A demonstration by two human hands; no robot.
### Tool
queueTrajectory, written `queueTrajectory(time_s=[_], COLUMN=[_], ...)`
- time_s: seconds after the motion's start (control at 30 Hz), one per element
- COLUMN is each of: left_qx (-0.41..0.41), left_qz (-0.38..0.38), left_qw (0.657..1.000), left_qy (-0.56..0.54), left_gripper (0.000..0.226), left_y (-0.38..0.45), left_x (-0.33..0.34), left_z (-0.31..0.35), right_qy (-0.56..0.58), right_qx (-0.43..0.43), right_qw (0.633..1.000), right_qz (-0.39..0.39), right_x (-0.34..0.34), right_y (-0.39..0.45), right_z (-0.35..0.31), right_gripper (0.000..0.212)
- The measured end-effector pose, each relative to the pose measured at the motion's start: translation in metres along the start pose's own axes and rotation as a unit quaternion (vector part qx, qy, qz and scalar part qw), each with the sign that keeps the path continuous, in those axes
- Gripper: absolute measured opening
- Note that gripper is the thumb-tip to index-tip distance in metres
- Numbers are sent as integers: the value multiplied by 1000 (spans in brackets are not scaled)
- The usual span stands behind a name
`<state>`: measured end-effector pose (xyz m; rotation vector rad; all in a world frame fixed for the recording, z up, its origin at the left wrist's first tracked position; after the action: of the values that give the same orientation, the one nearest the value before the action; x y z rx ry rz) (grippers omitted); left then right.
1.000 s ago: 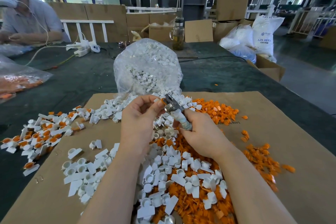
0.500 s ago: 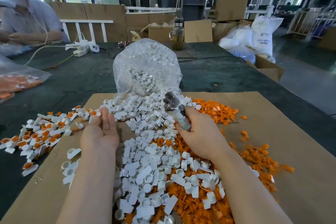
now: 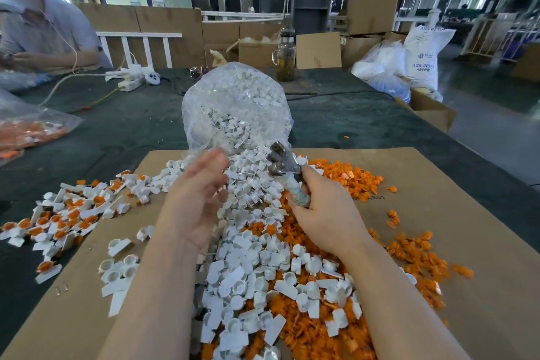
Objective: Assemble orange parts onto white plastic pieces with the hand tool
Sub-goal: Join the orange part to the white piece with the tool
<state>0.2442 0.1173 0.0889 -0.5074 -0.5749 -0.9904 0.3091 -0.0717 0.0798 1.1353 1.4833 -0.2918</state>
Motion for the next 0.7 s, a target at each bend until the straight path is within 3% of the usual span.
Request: queueTrajectory(time_s=[0.1,0.23,0.3,0.47,0.6,0.7], left_qx=[-29,1,21,38,60,129], left_qz=[-133,-203,-191,-138,-142,-111], left_qw=[984,969,970,983,978,948], left_qy=[119,144,149,117,141,267], left_gripper=[59,58,58,54,48,49], left_y=[-10,-14,-12,-6,-5,-3], left_x=[19,30,28,18,20,19], left_z=[-13,-26,-26,-24,-22,-20], right_qy=[-11,-61,-77,-119,-119,-110], right_qx=[-18,-59,-63,-52,-12,60], right_qw=[1000,996,995,991,993,992], right_qz=[9,-2,-6,-15,12,24], right_x=[-3,-4,-5,-5,-4,-4], right_y=[-1,0,1,0,0,1], right_z=[-4,-11,-12,-6,-4,0], right_gripper=[14,26,26,58,43,25])
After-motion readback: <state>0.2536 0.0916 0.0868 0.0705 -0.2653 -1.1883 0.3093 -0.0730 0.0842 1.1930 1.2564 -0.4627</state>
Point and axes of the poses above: each hand's wrist, its own y-axis towards the middle knuckle, its own x-axis out of the palm, z = x × y, the point moved 2 cm from there along y, towards the middle knuckle, and after that the axes turned 15 degrees about -y, right-handed, at the moved point
